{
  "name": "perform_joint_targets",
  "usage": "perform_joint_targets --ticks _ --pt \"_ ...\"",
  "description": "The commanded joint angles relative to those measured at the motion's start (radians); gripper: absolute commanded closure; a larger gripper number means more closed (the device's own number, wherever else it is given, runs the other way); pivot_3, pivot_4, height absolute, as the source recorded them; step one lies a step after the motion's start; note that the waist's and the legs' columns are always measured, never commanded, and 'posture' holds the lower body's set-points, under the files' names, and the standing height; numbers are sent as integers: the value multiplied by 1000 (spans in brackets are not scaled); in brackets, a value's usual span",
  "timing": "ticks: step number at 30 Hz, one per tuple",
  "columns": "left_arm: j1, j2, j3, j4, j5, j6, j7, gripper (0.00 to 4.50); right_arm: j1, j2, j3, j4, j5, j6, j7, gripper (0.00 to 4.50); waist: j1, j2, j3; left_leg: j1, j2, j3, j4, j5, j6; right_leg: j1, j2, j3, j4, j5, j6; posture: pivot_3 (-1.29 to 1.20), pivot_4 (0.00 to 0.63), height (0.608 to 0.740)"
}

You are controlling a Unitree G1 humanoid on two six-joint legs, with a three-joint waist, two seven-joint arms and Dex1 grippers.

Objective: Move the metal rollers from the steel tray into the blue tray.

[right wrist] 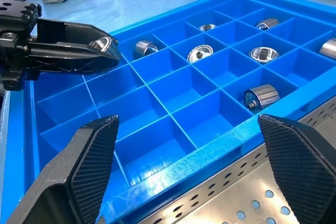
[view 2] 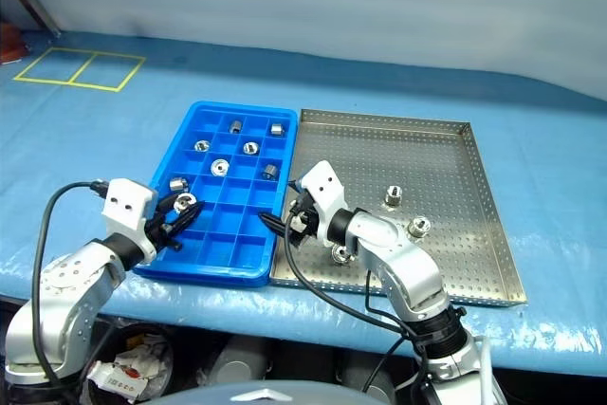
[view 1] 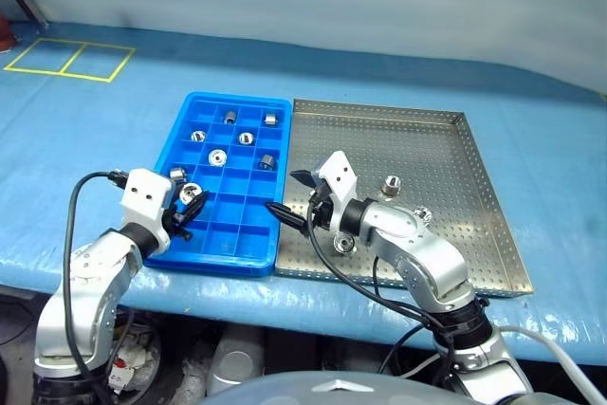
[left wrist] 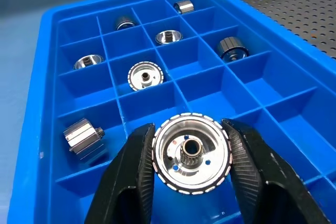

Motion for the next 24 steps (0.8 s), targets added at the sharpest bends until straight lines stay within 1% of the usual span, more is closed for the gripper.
perform_joint_targets --ticks 1,8,14,16,17,18,22,23,24 --pt "-34 6 -7 14 -9 8 18 2828 -3 3 -11 -40 5 -19 2 0 2 0 0 0 0 0 0 0 0 0 0 0 0 0 0 364 150 740" --pt "-42 29 -25 38 -21 69 16 2828 15 0 -24 -65 6 -15 -17 0 -6 0 0 0 0 0 -2 0 0 0 0 0 -1 0 0 320 150 740" --pt "-25 30 -9 27 -39 148 39 2828 26 -5 -32 -76 9 -13 -24 0 -14 0 0 0 0 0 -2 0 0 0 0 0 -1 0 0 318 150 740" --pt "-28 25 0 17 -59 159 41 2109 25 -6 -31 -75 9 -14 -26 0 -17 0 0 0 0 0 -2 0 0 0 0 0 -1 0 -1 321 150 740" --pt "-30 25 2 12 -69 162 41 1917 25 -6 -31 -76 10 -14 -27 0 -18 0 0 0 0 0 -2 0 0 0 0 0 -1 0 -1 323 150 740" --pt "-33 25 7 9 -81 163 39 1593 25 -6 -31 -78 9 -15 -28 0 -19 0 0 0 0 0 -2 0 0 0 0 0 -1 0 -1 323 150 740" --pt "-45 32 20 0 -113 155 38 213 28 -8 -34 -83 7 -20 -31 0 -20 0 0 0 1 -1 -2 0 0 0 0 -1 -1 -1 -1 322 150 740" --pt "-49 41 18 -1 -113 151 34 27 30 -8 -36 -86 7 -18 -33 0 -20 0 0 0 0 -1 -2 0 0 0 0 -1 -1 -1 -1 322 150 740" --pt "-57 53 13 0 -112 142 25 27 32 -9 -38 -91 7 -17 -36 0 -20 0 0 0 0 -1 -2 0 0 0 0 -1 -1 -1 -1 322 150 740"
